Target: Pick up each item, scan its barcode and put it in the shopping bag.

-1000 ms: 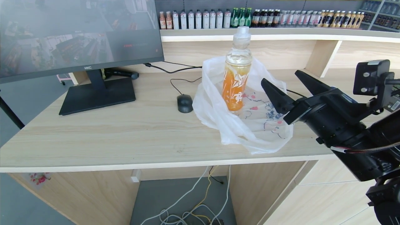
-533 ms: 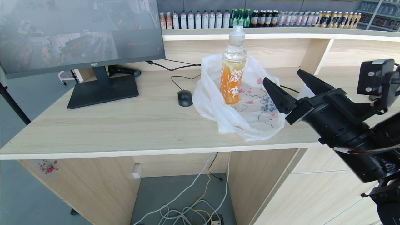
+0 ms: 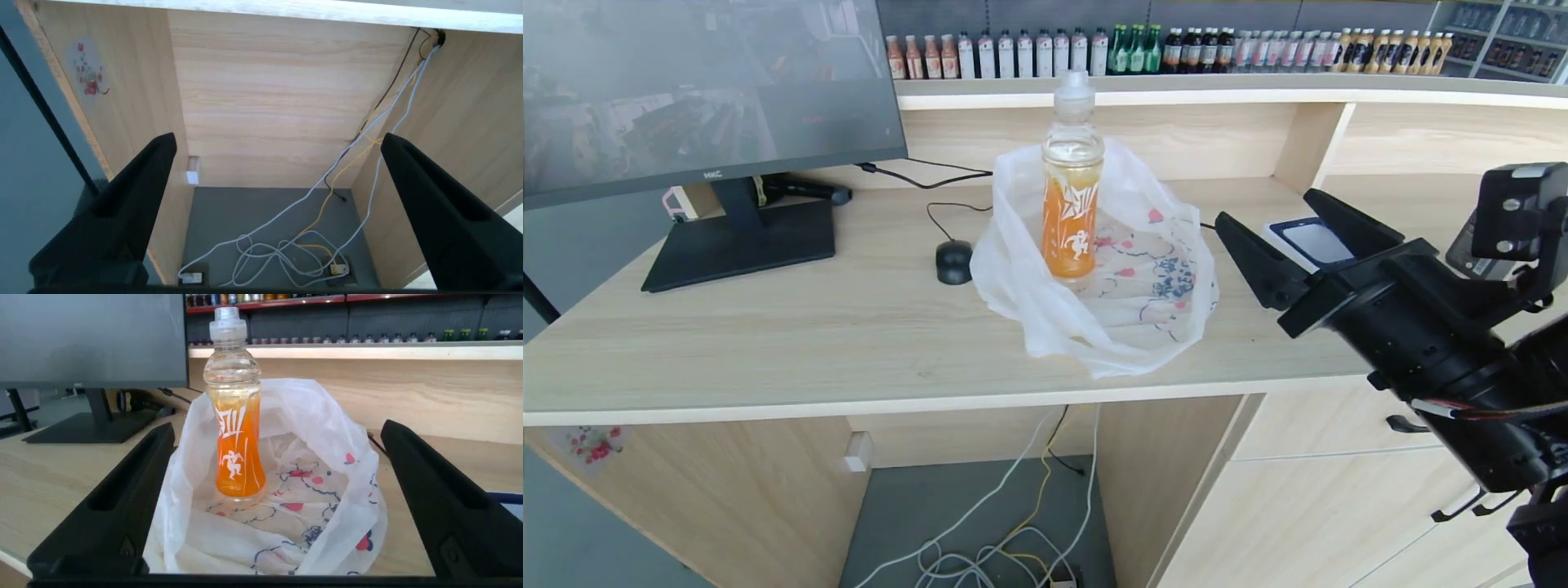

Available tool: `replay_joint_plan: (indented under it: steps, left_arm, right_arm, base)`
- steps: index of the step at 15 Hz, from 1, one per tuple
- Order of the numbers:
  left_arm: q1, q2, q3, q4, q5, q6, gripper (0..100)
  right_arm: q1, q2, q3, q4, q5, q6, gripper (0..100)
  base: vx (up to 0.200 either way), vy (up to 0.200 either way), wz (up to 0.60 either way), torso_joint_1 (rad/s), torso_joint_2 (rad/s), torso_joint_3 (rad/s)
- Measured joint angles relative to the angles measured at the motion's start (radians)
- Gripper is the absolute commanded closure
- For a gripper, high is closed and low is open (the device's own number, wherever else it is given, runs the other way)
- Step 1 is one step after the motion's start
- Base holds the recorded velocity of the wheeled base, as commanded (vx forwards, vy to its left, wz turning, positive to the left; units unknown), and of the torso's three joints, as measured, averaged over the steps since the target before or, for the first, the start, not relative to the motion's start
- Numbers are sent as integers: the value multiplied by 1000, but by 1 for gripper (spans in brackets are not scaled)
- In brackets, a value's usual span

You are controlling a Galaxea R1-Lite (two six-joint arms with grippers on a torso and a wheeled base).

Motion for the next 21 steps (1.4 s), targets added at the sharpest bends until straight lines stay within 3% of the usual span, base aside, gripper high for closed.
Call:
replay_joint_plan:
  steps: [7, 21]
  left_arm:
    - [0, 0, 0, 0, 0, 0, 0]
    - [0, 0, 0, 0, 0, -1, 0]
  right_arm:
    - [-7, -94, 70, -1, 0, -9, 0]
    - [-7, -86, 59, -1, 0, -7, 0]
  base:
    - [0, -200, 0, 3, 2, 2]
    - [0, -200, 0, 2, 3, 3]
